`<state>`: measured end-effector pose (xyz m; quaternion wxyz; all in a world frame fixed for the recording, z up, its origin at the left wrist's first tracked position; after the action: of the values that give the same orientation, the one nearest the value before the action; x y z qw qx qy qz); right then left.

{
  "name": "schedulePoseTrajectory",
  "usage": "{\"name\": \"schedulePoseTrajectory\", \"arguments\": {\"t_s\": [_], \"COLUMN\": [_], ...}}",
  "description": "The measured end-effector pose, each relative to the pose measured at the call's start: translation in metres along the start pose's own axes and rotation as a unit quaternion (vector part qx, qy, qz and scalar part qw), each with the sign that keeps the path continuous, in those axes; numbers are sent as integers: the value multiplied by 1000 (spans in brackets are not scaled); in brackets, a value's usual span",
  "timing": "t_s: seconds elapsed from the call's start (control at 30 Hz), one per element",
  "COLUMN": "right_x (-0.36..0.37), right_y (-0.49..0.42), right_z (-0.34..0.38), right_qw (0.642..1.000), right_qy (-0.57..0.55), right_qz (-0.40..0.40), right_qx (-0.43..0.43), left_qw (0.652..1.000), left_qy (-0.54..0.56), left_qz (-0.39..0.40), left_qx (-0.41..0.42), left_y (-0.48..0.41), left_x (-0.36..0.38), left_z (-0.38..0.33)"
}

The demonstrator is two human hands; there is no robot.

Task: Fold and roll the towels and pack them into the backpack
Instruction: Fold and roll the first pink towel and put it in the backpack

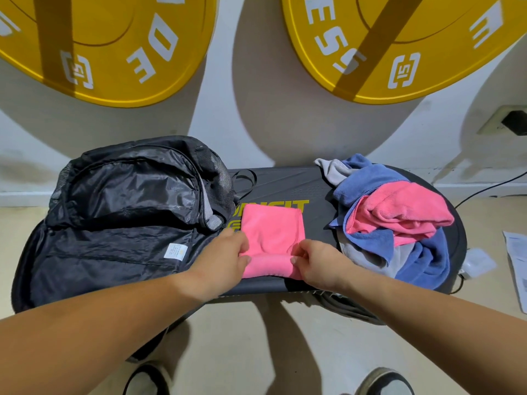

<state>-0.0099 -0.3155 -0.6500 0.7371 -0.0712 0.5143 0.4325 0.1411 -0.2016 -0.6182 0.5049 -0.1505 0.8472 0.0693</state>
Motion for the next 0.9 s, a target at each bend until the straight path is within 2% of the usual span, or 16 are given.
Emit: {"name": "schedulePoseTrajectory", "arguments": {"t_s": [0.07, 0.13, 0.17, 0.23, 0.33, 0.5, 0.6, 0.7, 0.8, 0.9], "right_x": [-15, -28, -25, -7, 0, -10, -11, -8, -5, -5], "right_y": [3, 15, 19, 25, 27, 29, 26, 14, 3, -4], "right_z": [12, 38, 49, 61, 54, 43, 36, 23, 2, -9], "right_qw": [991, 954, 933, 901, 908, 923, 959, 992, 998, 994], "right_qy": [79, 168, 210, 284, 304, 244, 166, 53, -56, -90], "right_qz": [-94, -195, -207, -180, -144, -113, -68, 0, 27, 15], "right_qx": [-49, -155, -205, -274, -251, -275, -221, -118, 4, 67], "left_qw": [982, 949, 943, 941, 944, 968, 986, 995, 990, 988], "left_qy": [-110, -193, -215, -225, -225, -140, -75, -7, 83, 97], "left_qz": [22, 72, 92, 125, 143, 130, 109, 98, 104, 75], "left_qx": [153, 238, 238, 219, 197, 161, 104, 27, -47, -97], "left_y": [3, 13, 16, 20, 21, 16, 10, 8, 7, 3], "left_x": [6, 23, 28, 36, 34, 25, 17, 12, 15, 15], "left_z": [-28, -41, -44, -43, -41, -36, -32, -20, -6, 7]}}
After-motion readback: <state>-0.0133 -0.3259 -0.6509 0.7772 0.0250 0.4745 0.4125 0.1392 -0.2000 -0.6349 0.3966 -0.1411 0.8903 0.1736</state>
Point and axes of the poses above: each hand's wrist, its own y-axis away from the middle knuckle, its own x-axis out of the palm, z = x × y, the point moved 10 cm from there along -y, towards the middle knuckle, and after that the axes turned 1 degree about -z, right-handed, at the moved point
